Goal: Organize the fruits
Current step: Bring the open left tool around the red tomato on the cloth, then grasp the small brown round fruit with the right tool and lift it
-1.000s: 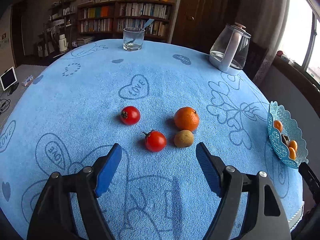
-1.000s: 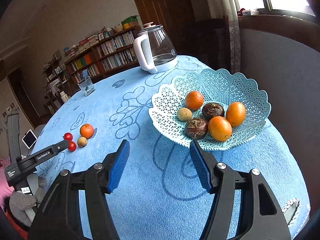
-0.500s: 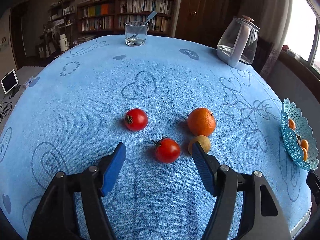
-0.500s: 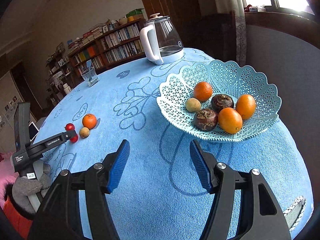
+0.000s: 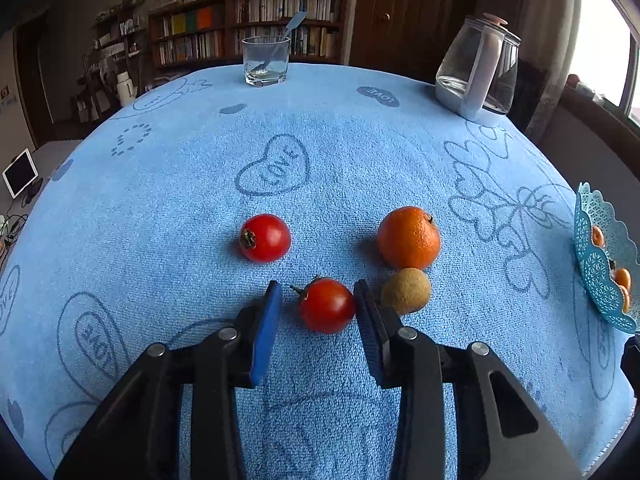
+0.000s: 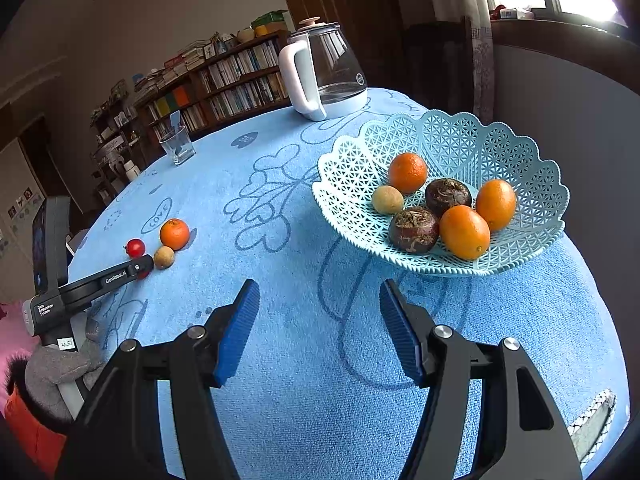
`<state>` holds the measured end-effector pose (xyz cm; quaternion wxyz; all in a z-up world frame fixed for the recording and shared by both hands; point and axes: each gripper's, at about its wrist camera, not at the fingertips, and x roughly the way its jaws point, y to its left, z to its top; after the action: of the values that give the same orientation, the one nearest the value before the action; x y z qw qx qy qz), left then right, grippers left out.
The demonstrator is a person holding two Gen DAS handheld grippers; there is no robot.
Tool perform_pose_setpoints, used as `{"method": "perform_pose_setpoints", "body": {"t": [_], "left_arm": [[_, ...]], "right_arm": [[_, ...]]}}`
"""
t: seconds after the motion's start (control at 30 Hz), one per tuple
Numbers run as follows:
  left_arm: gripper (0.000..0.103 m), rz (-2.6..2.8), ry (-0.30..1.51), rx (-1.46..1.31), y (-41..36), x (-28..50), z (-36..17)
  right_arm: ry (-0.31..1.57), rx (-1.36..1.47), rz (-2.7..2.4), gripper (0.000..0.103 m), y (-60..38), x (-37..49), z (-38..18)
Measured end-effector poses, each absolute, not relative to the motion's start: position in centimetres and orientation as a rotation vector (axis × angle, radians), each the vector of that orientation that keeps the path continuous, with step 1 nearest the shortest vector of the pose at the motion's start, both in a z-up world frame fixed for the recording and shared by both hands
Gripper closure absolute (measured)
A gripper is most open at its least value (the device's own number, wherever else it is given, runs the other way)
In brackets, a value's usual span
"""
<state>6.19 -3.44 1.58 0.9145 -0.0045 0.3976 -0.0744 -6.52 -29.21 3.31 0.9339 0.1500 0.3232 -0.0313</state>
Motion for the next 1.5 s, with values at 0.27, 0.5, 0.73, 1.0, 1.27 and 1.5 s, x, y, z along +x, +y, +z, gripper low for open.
{"method": "perform_pose_setpoints", "body": {"t": [0.27, 0.5, 0.73, 1.0, 1.27, 1.5], "left_arm": [[0.066, -0.088, 0.653, -0.023, -2.3, 3.7, 3.6], [0.066, -0.036, 0.624, -0.084, -0.1, 3.2, 3.8], [0.066, -0.026, 0.621, -0.135, 0.9, 2.9, 3.6], [0.066, -0.014, 0.612, -0.18, 1.8, 2.6, 3.6], [0.066, -0.025, 0.611, -0.237, 2.7, 2.4, 3.7], [0.066, -0.044, 0.617, -0.289, 3.5, 2.3, 3.6]], "right_arm": [[0.679, 0.29, -0.07, 0.039, -28.4, -5.9, 3.1], [0.717, 0.339, -0.009, 0.039, -26.7, -4.0, 3.0], [0.754, 0.306, 0.07, 0.039, -22.9, -1.0, 3.4], [0.808, 0.331, 0.137, 0.039, -19.6, 2.7, 3.2], [0.838, 0.3, 0.162, 0.04, -16.7, 5.7, 3.0], [0.852, 0.224, 0.185, 0.063, -14.2, 7.4, 2.3]]}}
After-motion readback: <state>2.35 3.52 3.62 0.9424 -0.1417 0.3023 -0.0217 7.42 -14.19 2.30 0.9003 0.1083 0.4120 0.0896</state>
